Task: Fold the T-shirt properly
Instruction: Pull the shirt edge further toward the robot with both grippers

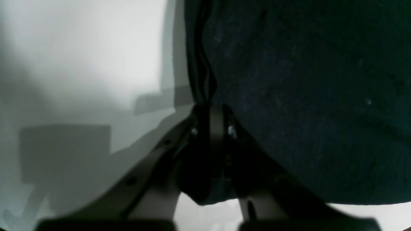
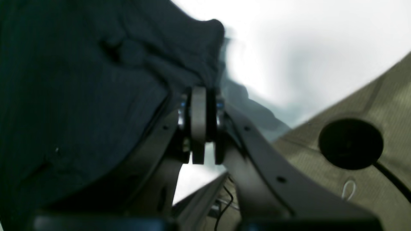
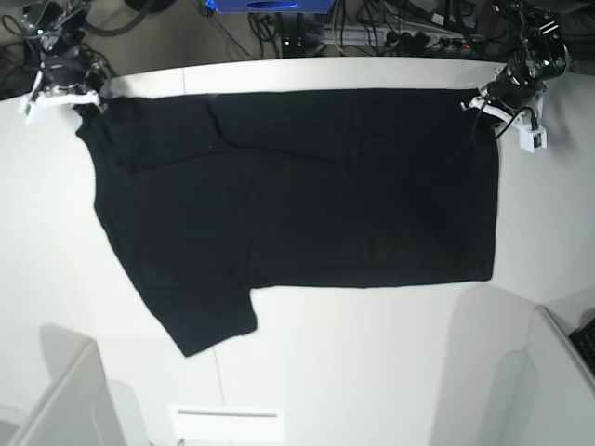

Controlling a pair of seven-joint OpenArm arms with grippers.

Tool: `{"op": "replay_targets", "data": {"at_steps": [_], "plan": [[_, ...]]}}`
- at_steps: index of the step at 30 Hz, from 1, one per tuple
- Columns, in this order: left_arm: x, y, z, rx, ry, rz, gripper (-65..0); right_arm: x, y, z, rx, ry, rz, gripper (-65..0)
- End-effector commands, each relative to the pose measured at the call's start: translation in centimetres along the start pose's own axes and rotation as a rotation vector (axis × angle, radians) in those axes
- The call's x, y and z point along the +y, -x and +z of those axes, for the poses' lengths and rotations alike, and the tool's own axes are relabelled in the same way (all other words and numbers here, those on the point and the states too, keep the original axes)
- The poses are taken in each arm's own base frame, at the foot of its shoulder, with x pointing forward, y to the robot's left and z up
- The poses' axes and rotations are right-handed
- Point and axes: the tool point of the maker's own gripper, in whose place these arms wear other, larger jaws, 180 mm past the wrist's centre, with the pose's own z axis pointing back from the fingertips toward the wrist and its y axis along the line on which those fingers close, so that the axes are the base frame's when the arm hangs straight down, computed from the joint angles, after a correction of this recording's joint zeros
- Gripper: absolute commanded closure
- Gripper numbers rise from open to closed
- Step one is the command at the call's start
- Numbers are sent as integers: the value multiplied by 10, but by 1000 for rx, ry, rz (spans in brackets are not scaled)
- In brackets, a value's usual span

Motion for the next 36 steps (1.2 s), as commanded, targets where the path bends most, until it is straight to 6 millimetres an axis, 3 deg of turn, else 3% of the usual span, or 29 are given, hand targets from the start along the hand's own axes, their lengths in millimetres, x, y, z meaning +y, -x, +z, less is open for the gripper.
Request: {"op": "replay_targets", "data": {"at_steps": [1, 10, 34, 35, 36], "plan": [[6, 2, 5, 13, -19, -16, 0, 3, -14, 6, -46, -10, 24, 0], [-1, 0, 21, -7, -16, -64, 0, -3, -8, 12, -32, 5, 34, 0], [-1, -1, 21, -7, -17, -65, 0, -7, 0, 12, -15, 16, 23, 0], [-1, -1, 21, -7, -17, -65, 0, -7, 0, 12, -14, 15, 21, -15], [-1, 0, 21, -6, -17, -64, 0, -7, 1, 12, -15, 14, 18, -69]]}}
